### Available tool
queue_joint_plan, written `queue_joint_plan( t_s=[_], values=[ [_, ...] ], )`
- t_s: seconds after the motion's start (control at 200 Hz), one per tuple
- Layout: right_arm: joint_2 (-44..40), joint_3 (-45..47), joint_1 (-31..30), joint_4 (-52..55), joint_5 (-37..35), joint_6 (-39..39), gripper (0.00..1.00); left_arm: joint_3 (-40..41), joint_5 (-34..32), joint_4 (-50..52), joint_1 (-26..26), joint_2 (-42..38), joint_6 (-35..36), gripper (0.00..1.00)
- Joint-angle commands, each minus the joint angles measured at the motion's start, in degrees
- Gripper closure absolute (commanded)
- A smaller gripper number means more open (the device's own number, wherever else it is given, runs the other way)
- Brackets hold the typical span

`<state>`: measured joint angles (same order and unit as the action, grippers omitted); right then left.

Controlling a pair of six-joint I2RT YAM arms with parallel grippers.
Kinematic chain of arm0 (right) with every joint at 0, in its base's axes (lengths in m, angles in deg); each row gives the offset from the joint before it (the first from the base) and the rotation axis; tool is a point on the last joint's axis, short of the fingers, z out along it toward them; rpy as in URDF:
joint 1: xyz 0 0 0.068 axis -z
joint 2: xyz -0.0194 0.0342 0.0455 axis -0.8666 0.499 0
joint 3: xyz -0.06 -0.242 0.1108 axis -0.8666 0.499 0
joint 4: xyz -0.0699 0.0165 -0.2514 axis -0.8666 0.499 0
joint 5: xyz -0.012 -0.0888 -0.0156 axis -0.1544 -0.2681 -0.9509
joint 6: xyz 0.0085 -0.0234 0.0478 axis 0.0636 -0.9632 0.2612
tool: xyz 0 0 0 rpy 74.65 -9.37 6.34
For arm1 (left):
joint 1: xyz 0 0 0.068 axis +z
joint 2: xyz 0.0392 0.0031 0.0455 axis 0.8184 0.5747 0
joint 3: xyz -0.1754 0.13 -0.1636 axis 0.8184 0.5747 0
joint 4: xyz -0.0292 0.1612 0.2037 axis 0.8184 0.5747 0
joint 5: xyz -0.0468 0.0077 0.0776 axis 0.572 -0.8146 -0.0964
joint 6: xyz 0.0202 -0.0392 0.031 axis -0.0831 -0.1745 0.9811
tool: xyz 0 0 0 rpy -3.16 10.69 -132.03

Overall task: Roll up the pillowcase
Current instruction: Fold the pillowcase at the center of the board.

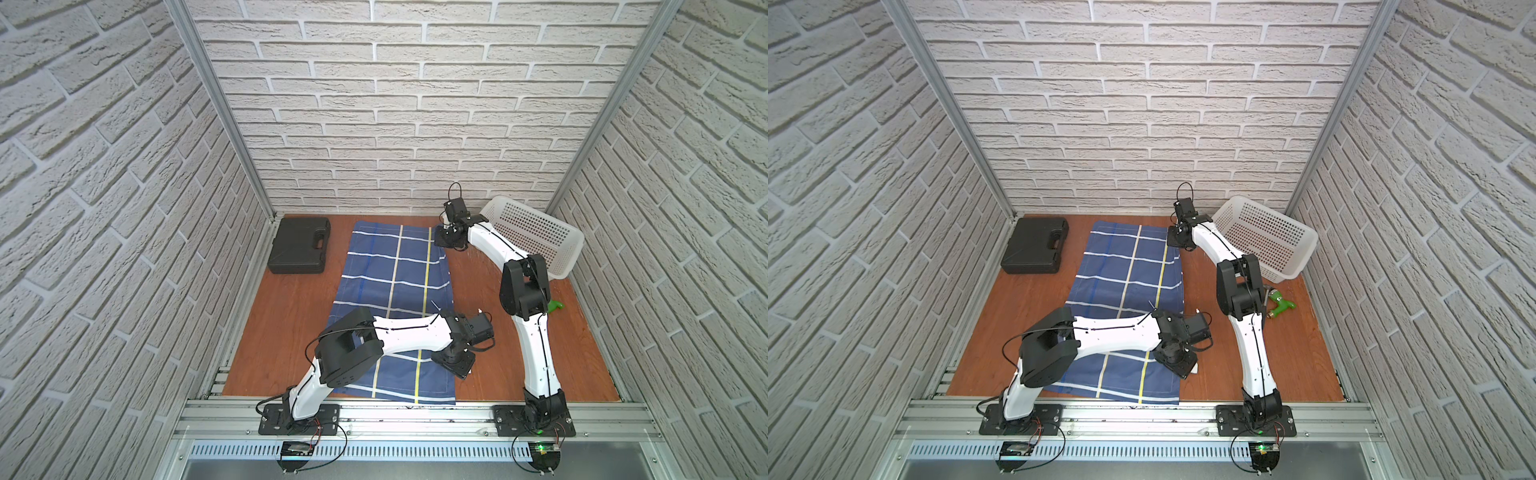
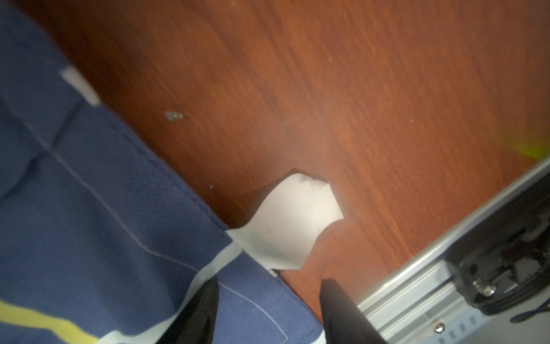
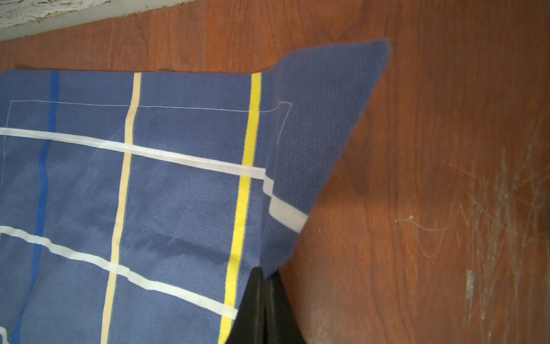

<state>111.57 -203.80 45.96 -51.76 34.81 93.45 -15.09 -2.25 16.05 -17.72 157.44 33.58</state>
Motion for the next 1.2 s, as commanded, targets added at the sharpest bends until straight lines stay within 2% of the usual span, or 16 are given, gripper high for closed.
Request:
queue_joint_plan(
  t_s=[0.0, 0.125, 0.22, 0.305, 0.42, 0.55, 0.61, 0.74, 0.915, 1.05, 1.195],
  values=[
    [-3.72, 0.15, -0.27, -2.40, -0.22, -1.19, 0.98, 1.35, 0.83, -2.49, -0.46, 1.16, -3.13, 0.39],
    [-5.02, 1.82, -0.22, -3.79, -0.84, -1.60, 0.98, 1.90, -0.92, -1.38, -1.22, 2.17, -4.04, 0.39],
    [-6.13, 2.96, -0.13, -4.39, -1.66, -2.38, 0.98, 0.74, -5.45, 2.57, -1.45, 2.79, -4.70, 0.39],
    [-6.74, 3.88, 0.00, -5.17, -1.97, -2.72, 0.98, 2.32, -8.03, -0.10, -1.96, 1.35, -4.85, 0.37],
    [-7.17, 5.16, 0.04, -6.78, -2.32, -2.31, 0.98, -2.00, -11.32, 7.20, -3.24, 6.91, -2.21, 0.36],
    [-7.22, 5.42, 0.00, -6.91, -2.51, -2.30, 0.97, -1.54, -12.72, 7.36, -3.93, 8.11, -3.74, 0.38],
    [-7.42, 5.65, 0.04, -6.89, -2.60, -2.49, 0.98, -3.24, -13.64, 10.27, -4.38, 9.89, -2.85, 0.45],
    [-8.50, 7.52, 0.05, -7.93, -2.94, -2.75, 0.98, -2.79, -14.03, 11.31, -5.39, 11.07, -2.87, 0.76],
    [-9.59, 8.86, -0.26, -9.13, -0.81, -1.89, 0.98, -2.22, -13.16, 10.30, -4.84, 8.64, -1.32, 0.97],
    [-10.36, 7.48, -0.57, -7.58, -2.24, -1.26, 0.98, -0.90, -13.53, 7.78, -4.05, 1.91, 0.10, 1.00],
    [-10.92, 5.25, -0.66, -5.53, -3.87, -0.43, 0.98, 7.13, -12.29, -1.42, -3.59, -9.36, 0.65, 1.00]
  ],
)
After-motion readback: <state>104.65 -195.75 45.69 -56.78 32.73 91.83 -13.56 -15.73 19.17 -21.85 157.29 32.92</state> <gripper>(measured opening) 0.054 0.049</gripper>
